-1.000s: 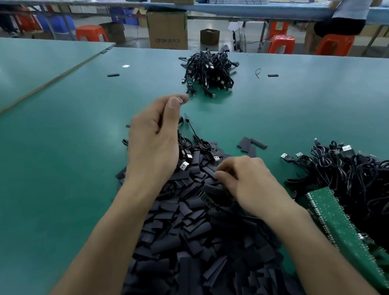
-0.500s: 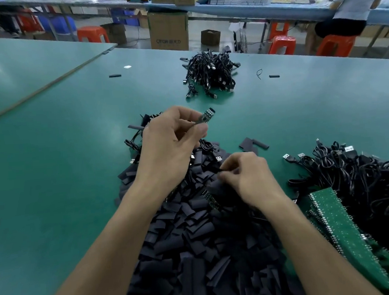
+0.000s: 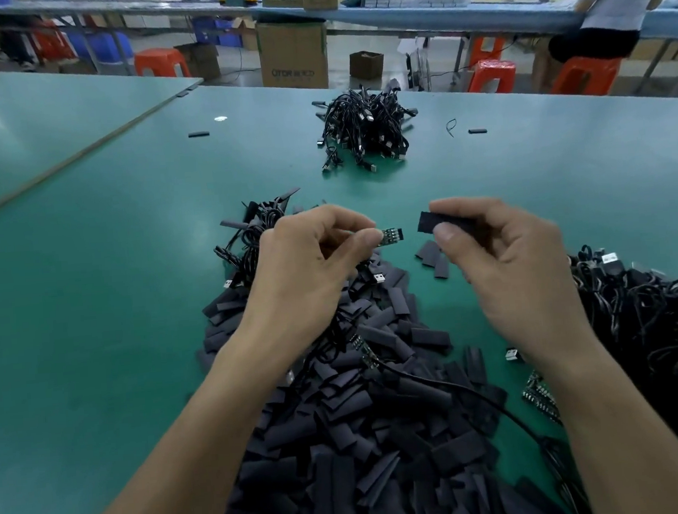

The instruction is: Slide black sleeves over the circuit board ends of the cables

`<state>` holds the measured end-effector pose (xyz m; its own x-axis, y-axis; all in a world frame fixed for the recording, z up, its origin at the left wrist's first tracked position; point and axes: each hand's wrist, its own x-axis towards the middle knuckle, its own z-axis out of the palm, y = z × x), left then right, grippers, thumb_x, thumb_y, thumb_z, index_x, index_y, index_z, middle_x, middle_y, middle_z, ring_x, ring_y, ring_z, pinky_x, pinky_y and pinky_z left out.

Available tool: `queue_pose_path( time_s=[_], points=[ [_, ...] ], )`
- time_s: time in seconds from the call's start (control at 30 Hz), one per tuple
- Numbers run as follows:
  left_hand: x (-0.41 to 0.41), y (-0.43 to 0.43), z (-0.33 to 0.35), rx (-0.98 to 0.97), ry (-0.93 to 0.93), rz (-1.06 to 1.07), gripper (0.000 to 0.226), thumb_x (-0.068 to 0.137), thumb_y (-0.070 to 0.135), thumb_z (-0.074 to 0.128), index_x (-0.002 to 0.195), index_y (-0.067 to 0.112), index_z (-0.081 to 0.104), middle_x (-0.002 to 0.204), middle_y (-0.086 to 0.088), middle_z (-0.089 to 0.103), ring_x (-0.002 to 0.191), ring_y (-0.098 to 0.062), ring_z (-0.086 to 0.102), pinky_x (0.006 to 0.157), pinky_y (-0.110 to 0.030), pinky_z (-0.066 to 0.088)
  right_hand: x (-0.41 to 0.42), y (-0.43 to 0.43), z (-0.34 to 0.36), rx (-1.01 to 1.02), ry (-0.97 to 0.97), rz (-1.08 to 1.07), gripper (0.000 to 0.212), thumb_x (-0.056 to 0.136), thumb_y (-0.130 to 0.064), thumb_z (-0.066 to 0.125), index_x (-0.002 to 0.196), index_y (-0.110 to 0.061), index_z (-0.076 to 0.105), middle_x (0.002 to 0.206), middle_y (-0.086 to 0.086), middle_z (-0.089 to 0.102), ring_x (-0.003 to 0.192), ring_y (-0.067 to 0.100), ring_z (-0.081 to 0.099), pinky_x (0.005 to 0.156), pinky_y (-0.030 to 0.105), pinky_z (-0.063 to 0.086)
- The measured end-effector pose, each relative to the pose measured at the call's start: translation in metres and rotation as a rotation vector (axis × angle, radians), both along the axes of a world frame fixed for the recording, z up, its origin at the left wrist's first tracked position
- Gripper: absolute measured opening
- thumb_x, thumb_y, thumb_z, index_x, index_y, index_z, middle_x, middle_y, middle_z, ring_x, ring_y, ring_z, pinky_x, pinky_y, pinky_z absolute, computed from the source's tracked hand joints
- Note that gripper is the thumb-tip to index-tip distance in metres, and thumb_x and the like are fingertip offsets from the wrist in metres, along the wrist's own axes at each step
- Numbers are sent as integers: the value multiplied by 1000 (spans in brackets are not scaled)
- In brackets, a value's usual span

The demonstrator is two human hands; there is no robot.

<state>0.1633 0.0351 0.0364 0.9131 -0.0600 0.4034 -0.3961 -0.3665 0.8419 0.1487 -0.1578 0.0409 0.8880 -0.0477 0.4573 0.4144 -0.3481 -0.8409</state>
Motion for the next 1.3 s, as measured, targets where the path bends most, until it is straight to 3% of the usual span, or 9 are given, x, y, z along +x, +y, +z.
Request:
queue_pose_path(
  time_s=[0.2, 0.47, 0.7, 1.0, 1.2, 1.3],
  points=[
    [-1, 2, 2, -64, -3, -13, 8, 90, 28, 74, 87, 35, 72, 74, 14, 73, 57, -4, 64, 58, -15, 51, 0, 4, -3, -24, -44, 28, 20, 79, -43, 74, 98, -43, 69, 92, -23, 74, 83, 7, 72, 82, 36, 60],
    [-1, 2, 4, -62, 30, -20, 7, 90, 30, 73, 84, 31, 74, 70, 13, 73, 54, -2, 61, 56, -14, 49, -1, 7, -8, -1, -154, 6, 17, 85, -32, 74, 98, -42, 70, 91, -20, 75, 80, 4, 73, 80, 28, 60],
    [-3, 1, 6, -73, 49, -24, 10, 92, 28, 71, 83, 23, 75, 69, 11, 73, 51, -1, 59, 54, -12, 47, -2, 9, -8, -1, -164, -17, 18, 81, -39, 72, 99, -39, 71, 90, -17, 76, 81, 6, 74, 80, 33, 61],
    [-4, 0, 7, -103, 83, -81, 12, 92, 25, 71, 82, 21, 74, 66, 7, 73, 49, -1, 57, 51, -12, 45, -3, 13, -11, -77, -221, -69, 28, 82, -37, 71, 109, -28, 70, 94, -18, 72, 82, -1, 71, 79, 21, 57],
    [-2, 5, 8, -72, 74, -163, 10, 91, 24, 72, 81, 27, 73, 67, 9, 72, 54, 0, 57, 55, -14, 47, -1, 8, -13, -69, -206, 2, 28, 82, -36, 73, 110, -33, 70, 92, -21, 72, 80, 3, 71, 76, 20, 55],
    [-1, 9, 8, -66, 103, -230, 9, 91, 25, 72, 82, 24, 74, 67, 7, 72, 56, -2, 57, 55, -15, 46, -1, 4, -12, -74, -182, 108, 27, 81, -35, 74, 108, -34, 71, 85, -22, 72, 77, 3, 69, 72, 14, 49]
  ],
)
